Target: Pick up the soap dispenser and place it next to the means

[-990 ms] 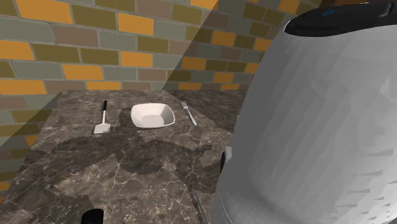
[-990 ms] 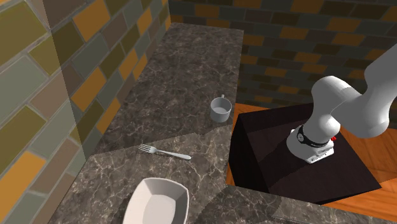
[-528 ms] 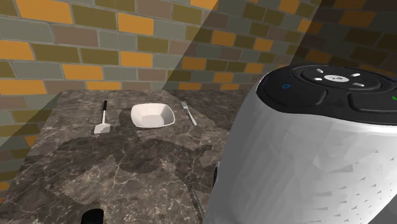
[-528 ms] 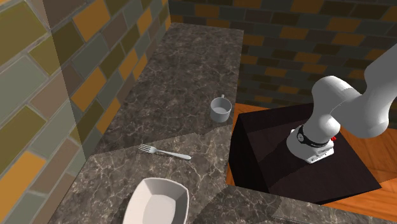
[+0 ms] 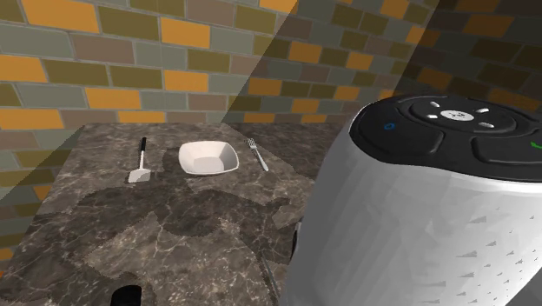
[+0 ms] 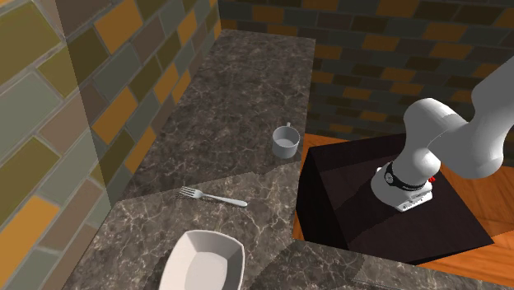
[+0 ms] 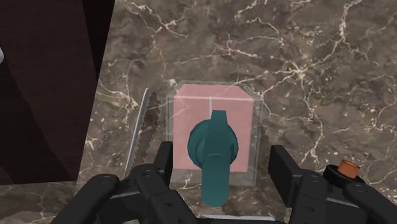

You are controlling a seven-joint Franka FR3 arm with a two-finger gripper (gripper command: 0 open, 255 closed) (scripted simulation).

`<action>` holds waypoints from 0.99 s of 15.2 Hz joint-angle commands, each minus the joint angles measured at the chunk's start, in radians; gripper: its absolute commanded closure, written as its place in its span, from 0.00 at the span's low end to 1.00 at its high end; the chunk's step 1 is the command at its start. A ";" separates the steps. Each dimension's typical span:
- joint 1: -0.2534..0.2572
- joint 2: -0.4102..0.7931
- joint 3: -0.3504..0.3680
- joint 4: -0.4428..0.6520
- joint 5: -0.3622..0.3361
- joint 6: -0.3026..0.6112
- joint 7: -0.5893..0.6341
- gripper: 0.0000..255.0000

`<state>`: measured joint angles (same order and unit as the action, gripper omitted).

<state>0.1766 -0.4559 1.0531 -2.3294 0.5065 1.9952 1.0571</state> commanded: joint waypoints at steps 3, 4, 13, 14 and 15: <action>0.001 0.000 0.001 -0.001 0.001 0.000 0.000 0.00; 0.000 0.001 0.001 -0.001 0.000 0.000 0.000 0.00; 0.016 -0.038 -0.075 0.089 -0.018 -0.134 -0.001 0.00; 0.016 -0.038 -0.075 0.089 -0.018 -0.134 -0.001 0.00; 0.016 -0.038 -0.075 0.089 -0.018 -0.134 -0.001 0.00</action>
<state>0.1930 -0.4937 0.9785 -2.2402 0.4888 1.8617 1.0558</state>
